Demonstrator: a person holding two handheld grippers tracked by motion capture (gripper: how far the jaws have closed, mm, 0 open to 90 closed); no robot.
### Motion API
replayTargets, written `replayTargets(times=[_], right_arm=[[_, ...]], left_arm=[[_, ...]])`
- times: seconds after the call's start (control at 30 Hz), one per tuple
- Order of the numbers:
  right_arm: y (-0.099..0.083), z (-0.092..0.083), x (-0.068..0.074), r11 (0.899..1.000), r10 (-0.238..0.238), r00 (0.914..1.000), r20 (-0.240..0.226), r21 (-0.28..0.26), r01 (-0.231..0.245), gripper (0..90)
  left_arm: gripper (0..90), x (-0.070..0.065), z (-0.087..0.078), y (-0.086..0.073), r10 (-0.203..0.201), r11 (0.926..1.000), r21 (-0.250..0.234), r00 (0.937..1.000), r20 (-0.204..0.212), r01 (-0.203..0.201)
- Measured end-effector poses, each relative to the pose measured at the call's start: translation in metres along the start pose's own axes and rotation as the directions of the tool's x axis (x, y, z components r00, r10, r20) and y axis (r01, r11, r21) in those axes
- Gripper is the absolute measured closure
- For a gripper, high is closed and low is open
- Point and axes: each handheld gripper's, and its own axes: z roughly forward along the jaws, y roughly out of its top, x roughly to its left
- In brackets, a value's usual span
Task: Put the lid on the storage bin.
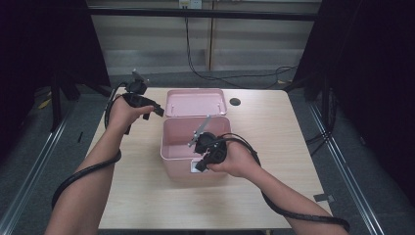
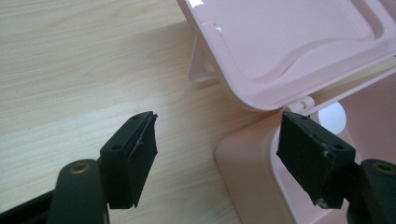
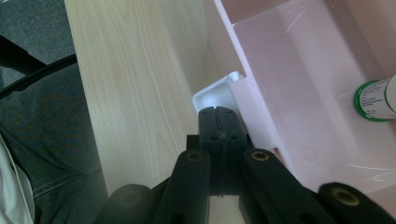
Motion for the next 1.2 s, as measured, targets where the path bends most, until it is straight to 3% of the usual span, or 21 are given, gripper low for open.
replayTargets(times=[0.2, 0.53, 0.9, 1.2], right_arm=[[0.0, 0.0, 0.0, 1.0, -0.003, 1.0, 0.0, 0.0, 0.003, 90.0], [0.0, 0.0, -0.001, 1.0, 0.0, 1.0, -0.003, -0.002, 0.0, 90.0], [0.0, 0.0, -0.002, 1.0, 0.004, 0.9999, -0.013, -0.006, -0.004, 90.0], [0.0, 0.0, -0.003, 1.0, -0.003, 0.9998, -0.02, -0.006, 0.003, 90.0]], left_arm=[[28.3, -0.003, 0.007, 0.008, 0.005, 1.0, 0.002, 0.9999, -0.01, -0.005], [30.8, -0.004, 0.02, 0.022, -0.036, 0.9993, 0.007, 0.9993, -0.013, 0.036], [32.6, -0.005, 0.032, 0.038, -0.031, 0.9993, 0.021, 0.9993, -0.02, 0.031], [33.7, -0.003, 0.039, 0.049, -0.057, 0.9977, 0.035, 0.998, -0.027, 0.058]])
